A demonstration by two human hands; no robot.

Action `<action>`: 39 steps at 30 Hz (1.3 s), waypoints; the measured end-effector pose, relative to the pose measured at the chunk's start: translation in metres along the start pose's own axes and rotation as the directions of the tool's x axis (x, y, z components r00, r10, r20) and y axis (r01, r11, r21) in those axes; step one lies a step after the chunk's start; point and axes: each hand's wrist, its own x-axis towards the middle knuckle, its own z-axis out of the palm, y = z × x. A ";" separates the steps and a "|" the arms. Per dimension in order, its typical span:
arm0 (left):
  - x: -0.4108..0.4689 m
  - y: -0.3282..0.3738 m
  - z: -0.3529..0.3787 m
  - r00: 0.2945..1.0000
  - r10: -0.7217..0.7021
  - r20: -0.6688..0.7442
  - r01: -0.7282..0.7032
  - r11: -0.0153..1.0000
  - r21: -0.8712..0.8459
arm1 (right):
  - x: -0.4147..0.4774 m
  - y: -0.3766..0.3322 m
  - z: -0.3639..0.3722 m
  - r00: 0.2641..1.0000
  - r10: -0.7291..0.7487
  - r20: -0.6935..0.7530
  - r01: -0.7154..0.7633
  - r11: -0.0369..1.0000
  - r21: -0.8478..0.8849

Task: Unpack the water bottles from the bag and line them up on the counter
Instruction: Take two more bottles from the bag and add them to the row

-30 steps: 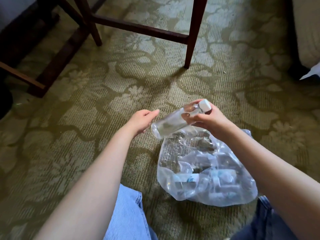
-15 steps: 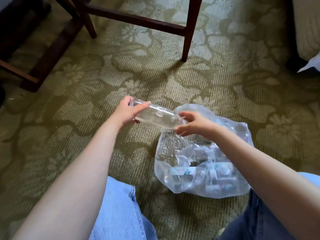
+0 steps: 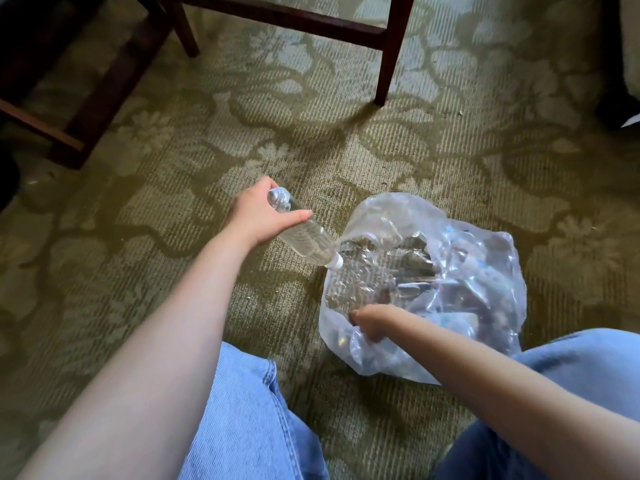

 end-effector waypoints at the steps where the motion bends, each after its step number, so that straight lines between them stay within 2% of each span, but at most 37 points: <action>1: 0.001 -0.002 0.000 1.000 -0.002 0.009 0.002 1.000 0.004 | -0.001 0.001 0.000 1.000 -0.011 -0.022 0.011 1.000 0.002; 4: 0.003 -0.006 0.000 1.000 0.001 0.019 -0.002 1.000 0.026 | -0.004 0.006 -0.015 0.985 -0.039 -0.166 0.054 0.995 0.087; 9: 0.007 -0.008 0.002 1.000 0.000 0.016 -0.001 0.997 0.072 | -0.011 0.019 -0.055 0.917 0.035 -0.397 0.127 0.918 0.374; 13: 0.010 -0.007 -0.006 0.996 -0.014 -0.089 0.020 0.998 0.067 | -0.023 0.024 -0.072 0.837 0.010 -0.548 0.215 0.914 0.345; 15: 0.009 -0.008 -0.012 0.989 -0.048 -0.138 0.056 0.997 0.052 | -0.029 0.024 -0.074 0.804 0.031 -0.594 0.283 0.859 0.427; 18: 0.005 -0.006 -0.019 0.975 -0.086 -0.207 0.097 0.994 0.047 | -0.044 0.022 -0.083 0.731 0.152 -0.665 0.359 0.743 0.565; 21: -0.002 0.006 -0.030 0.967 -0.086 -0.240 0.112 0.989 0.097 | -0.063 0.014 -0.097 0.671 0.236 -0.703 0.428 0.651 0.627; 27: -0.032 0.048 -0.077 0.963 -0.112 -0.243 0.140 0.985 0.100 | -0.132 -0.013 -0.125 0.636 0.305 -0.709 0.444 0.607 0.659; 33: -0.096 0.112 -0.174 0.963 -0.162 -0.214 0.176 0.983 0.050 | -0.259 -0.056 -0.177 0.603 0.354 -0.715 0.468 0.569 0.677; 39: -0.182 0.175 -0.293 0.934 -0.246 -0.258 0.243 0.969 -0.043 | -0.400 -0.113 -0.239 0.594 0.319 -0.739 0.472 0.605 0.641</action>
